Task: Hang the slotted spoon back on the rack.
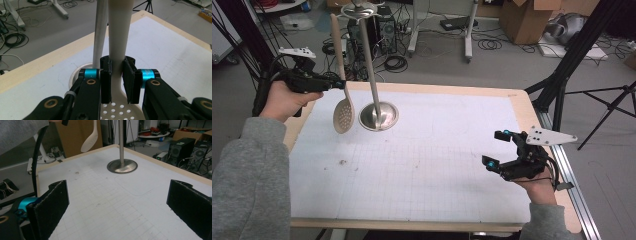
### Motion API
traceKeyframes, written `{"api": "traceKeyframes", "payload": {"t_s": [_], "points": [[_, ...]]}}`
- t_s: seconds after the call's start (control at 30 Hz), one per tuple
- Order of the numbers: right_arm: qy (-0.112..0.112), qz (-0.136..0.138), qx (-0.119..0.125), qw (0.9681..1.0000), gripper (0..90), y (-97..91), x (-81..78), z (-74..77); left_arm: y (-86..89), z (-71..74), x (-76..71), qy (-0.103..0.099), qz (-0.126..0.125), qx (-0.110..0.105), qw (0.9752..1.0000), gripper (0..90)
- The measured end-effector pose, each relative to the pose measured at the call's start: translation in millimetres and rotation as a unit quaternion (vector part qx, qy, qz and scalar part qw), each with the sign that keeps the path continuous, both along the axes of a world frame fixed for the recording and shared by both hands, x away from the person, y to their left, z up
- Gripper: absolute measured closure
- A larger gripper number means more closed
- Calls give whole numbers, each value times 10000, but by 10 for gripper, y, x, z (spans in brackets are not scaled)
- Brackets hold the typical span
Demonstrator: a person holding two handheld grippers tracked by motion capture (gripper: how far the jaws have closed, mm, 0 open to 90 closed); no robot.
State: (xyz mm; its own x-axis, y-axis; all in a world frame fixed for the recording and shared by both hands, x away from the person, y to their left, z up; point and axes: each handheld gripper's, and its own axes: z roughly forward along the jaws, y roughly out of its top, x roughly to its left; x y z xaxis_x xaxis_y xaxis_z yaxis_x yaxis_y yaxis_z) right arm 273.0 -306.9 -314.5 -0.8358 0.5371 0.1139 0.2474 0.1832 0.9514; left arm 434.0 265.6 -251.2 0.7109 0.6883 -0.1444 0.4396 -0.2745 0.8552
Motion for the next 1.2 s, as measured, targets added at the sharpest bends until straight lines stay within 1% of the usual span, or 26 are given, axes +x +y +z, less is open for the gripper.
{"api": "traceKeyframes", "payload": {"t_s": [0.13, 0.17, 0.2, 0.23, 0.27, 0.3, 0.33, 0.4, 0.47, 0.5, 0.57, 0.6, 0.67, 0.7, 0.73, 0.8, 0.9, 0.93, 1.0, 1.07, 1.17, 1.2], "points": [[-6, 3, -5, 10000, 27, 2, 2, -1, 12, -1, 0, -56, 54, 35, 10000, 770], [-18, 3, -9, 10000, 27, 1, 5, -2, 16, 1, -4, -84, 63, 70, 9999, 766], [-7, 0, -2, 10000, 27, 3, 5, -3, 17, 0, -12, -178, 80, 33, 9998, 746], [-6, 0, 6, 10000, 27, 4, 6, -5, 19, 0, -21, -274, 70, -21, 9996, 661], [-18, -2, -15, 10000, 27, 5, 9, -6, 17, 0, -34, -325, 42, -33, 9995, 613], [22, -9, -10, 10000, 27, 11, 5, -6, 12, -3, -48, -396, 3, 28, 9992, 581], [28, 5, -14, 10000, 27, 14, 8, -9, 11, -10, -59, -461, -36, 91, 9989, 530], [37, 12, -43, 10000, 27, 21, 18, -18, 4, -31, -89, -547, -127, 96, 9984, 443], [60, 40, -51, 10000, 27, 33, 20, -23, 4, -48, -135, -623, -197, 80, 9978, 386], [51, 54, -50, 10000, 27, 37, 18, -22, 2, -55, -158, -612, -233, 69, 9978, 334], [34, 64, -25, 10000, 27, 46, 16, -20, 8, -68, -220, -627, -331, 1, 9975, 305], [27, 68, -27, 10000, 27, 47, 17, -20, 10, -74, -252, -624, -321, -81, 9975, 278], [60, 75, -21, 10000, 27, 45, 17, -22, 31, -81, -313, -686, -367, -212, 9967, 184], [61, 69, -13, 10000, 27, 44, 18, -23, 39, -84, -344, -738, -378, -263, 9962, 163], [66, 71, -6, 10000, 27, 40, 17, -23, 48, -88, -379, -780, -373, -335, 9957, 162], [19, 87, 30, 10000, 27, 38, 17, -19, 59, -98, -449, -848, -369, -407, 9949, 156], [21, 86, 69, 9999, 27, 40, 5, -2, 66, -114, -562, -980, -318, -429, 9938, 156], [15, 90, 103, 9999, 27, 42, 2, 3, 74, -120, -597, -993, -298, -459, 9936, 156], [-14, 96, 110, 9999, 27, 44, -2, 14, 93, -137, -668, -911, -230, -582, 9939, 156], [-24, 113, 110, 9999, 27, 54, -7, 23, 105, -171, -734, -898, -176, -625, 9938, 154], [-50, 134, 91, 9999, 27, 83, -8, 32, 127, -243, -814, -901, -131, -578, 9942, 154], [-42, 146, 96, 9998, 28, 94, -7, 32, 129, -270, -838, -946, -92, -489, 9943, 154]]}}
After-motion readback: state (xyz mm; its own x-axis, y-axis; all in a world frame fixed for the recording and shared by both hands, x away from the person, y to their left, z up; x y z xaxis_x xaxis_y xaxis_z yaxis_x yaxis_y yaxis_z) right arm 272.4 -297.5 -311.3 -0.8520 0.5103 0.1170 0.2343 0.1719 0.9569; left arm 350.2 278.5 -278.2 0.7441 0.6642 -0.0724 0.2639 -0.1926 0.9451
